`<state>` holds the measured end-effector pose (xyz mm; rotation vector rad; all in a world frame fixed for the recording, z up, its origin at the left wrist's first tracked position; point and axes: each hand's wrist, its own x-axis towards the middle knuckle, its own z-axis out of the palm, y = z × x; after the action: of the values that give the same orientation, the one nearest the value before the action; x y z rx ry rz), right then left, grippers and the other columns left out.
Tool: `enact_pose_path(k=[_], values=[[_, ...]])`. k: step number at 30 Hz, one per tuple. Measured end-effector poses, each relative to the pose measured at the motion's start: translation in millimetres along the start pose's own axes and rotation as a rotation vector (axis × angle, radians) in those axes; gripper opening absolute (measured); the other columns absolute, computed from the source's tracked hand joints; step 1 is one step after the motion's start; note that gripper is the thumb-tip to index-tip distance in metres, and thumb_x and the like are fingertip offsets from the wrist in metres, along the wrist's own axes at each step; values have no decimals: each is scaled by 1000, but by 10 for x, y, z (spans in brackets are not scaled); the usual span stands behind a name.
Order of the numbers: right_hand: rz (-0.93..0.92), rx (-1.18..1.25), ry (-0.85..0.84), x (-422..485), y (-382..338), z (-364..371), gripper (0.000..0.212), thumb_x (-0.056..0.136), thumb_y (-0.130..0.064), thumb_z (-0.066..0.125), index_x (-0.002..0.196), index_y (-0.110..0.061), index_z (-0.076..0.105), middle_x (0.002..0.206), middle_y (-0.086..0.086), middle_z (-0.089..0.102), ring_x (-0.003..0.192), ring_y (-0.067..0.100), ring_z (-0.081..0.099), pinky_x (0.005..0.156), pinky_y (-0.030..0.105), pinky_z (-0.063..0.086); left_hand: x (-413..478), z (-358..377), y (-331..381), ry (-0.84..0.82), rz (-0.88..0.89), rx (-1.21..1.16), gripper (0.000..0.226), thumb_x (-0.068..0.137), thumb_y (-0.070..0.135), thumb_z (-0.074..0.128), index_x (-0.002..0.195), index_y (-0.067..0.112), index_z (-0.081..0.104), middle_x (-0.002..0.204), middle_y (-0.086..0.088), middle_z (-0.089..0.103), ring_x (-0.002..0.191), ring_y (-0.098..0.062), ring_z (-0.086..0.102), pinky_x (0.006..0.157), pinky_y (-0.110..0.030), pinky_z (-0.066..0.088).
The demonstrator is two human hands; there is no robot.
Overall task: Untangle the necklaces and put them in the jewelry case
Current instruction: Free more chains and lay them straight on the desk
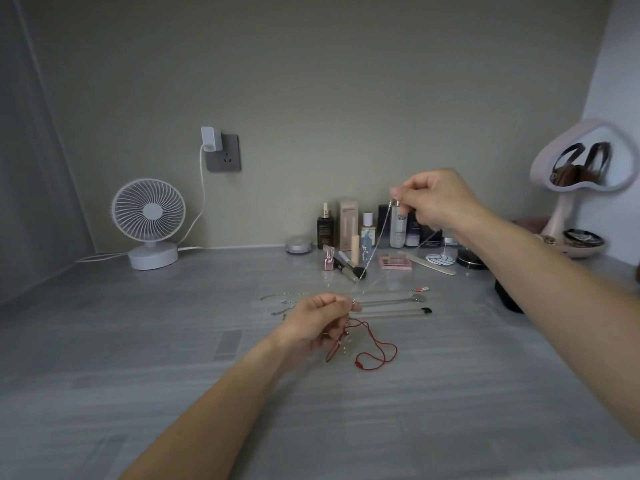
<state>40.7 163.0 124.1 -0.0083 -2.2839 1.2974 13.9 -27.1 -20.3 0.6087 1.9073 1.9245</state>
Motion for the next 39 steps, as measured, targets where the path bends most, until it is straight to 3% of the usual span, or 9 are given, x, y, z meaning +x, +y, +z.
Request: enact_pose_path(k=[5, 12, 16, 19, 24, 27, 31, 35, 39], values=[[206, -92, -14, -125, 518, 8, 20, 94, -18, 49, 75, -14, 56, 64, 3, 62, 29, 2, 44, 32, 14, 28, -5, -60, -20, -29, -84, 164, 18, 91, 16, 53, 85, 10, 69, 60, 2, 61, 40, -7, 38, 35, -17, 25], [416, -25, -37, -445, 1187, 65, 17, 91, -14, 55, 76, -8, 58, 65, 7, 57, 52, 14, 55, 40, 20, 40, 41, -91, -38, 60, -114, 306, 20, 90, 11, 54, 76, 13, 68, 51, 4, 52, 37, -6, 33, 34, -17, 22], [342, -422, -77, -532, 1442, 97, 22, 86, -24, 60, 71, -8, 65, 71, 10, 65, 64, 18, 55, 53, 22, 37, 44, -62, -44, 48, -126, 345, 29, 90, 12, 53, 63, 15, 63, 46, 7, 50, 36, -3, 36, 35, -16, 27], [295, -624, -141, -576, 1488, 89, 14, 81, -27, 63, 71, -17, 65, 78, -2, 65, 74, 16, 55, 58, 25, 36, 39, -57, -45, 38, -132, 357, 40, 91, 13, 53, 53, 18, 61, 45, 7, 50, 37, -4, 36, 37, -17, 27], [173, -908, -216, -590, 1309, 159, 3, 81, -31, 59, 82, -28, 59, 97, -7, 62, 92, 18, 58, 69, 26, 38, 68, -69, -49, 29, -150, 336, 21, 91, 12, 51, 78, 9, 67, 55, 2, 54, 39, -4, 38, 35, -16, 27], [-65, -634, -292, -625, 1065, 382, 9, 83, -29, 63, 86, -23, 68, 92, -6, 69, 82, 9, 60, 75, 29, 49, 77, -85, -65, 17, -141, 313, 23, 92, 10, 49, 77, 10, 66, 55, 2, 55, 38, -4, 39, 34, -16, 27], [-18, -435, -616, -660, 855, 773, 21, 73, -36, 73, 88, -22, 71, 86, -6, 70, 80, 10, 63, 76, 29, 52, 94, -87, -76, 6, -132, 221, 25, 94, 11, 46, 77, 10, 64, 53, 3, 55, 38, -5, 38, 35, -17, 27], [-21, -381, -585, -657, 948, 928, 18, 74, -31, 73, 61, -28, 60, 68, -5, 61, 67, 10, 55, 65, 28, 46, 95, -99, -62, -3, -126, 120, 30, 95, 13, 44, 73, 11, 64, 55, -1, 55, 40, -9, 38, 37, -18, 29], [-19, -249, -564, -632, 995, 839, 18, 81, -24, 68, 67, -33, 62, 75, -9, 66, 72, 5, 59, 74, 26, 47, 107, -146, -42, 27, -140, 149, 26, 95, 14, 44, 77, 11, 61, 54, 0, 58, 39, -8, 40, 35, -16, 31]])
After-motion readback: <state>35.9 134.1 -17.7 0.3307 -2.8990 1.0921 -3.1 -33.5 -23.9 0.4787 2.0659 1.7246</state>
